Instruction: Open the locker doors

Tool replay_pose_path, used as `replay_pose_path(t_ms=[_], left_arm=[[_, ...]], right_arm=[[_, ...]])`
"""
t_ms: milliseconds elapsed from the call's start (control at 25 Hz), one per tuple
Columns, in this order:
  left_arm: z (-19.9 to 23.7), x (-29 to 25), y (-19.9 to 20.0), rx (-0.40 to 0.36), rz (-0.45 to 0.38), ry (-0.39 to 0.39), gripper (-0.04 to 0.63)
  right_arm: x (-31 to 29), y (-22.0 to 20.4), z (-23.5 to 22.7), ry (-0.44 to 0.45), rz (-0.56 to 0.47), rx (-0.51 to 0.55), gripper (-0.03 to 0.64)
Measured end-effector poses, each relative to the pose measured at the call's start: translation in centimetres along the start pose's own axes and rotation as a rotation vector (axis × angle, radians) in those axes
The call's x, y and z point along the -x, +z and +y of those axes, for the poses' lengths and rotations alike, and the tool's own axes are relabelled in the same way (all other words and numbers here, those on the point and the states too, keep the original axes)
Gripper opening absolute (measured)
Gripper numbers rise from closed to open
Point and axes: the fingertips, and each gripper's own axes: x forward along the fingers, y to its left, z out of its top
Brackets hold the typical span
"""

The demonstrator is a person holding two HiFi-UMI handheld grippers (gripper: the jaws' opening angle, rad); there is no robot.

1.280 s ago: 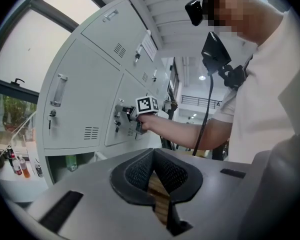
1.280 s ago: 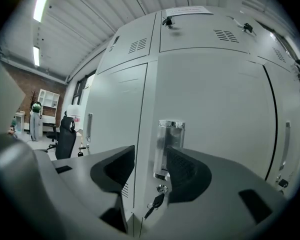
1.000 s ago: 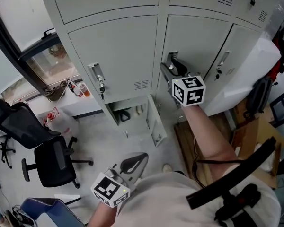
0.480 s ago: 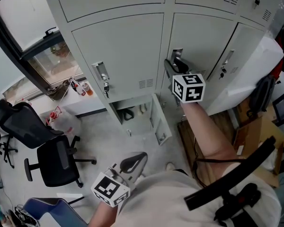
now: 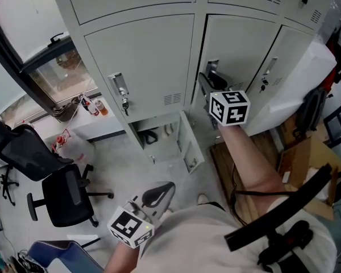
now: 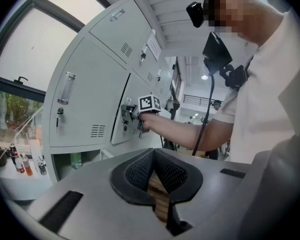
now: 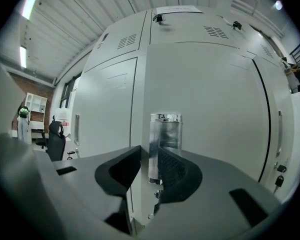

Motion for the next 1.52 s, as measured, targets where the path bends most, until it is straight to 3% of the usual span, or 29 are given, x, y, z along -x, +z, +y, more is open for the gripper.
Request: replay_pose_path(t_ms=[760, 1520], left_arm=[[-4.6, -4.4, 0.0, -0.047, 0.053, -0.178, 0.011], [-10.8, -13.5, 0.5, -0.103, 0.108, -0.332, 0.011]], right_arm=[[10.3, -1.0, -0.6, 0.196, -0.025, -0.019, 0.103], [20.7, -2.2, -6.4, 0.276, -0.034, -0.045, 0.103]])
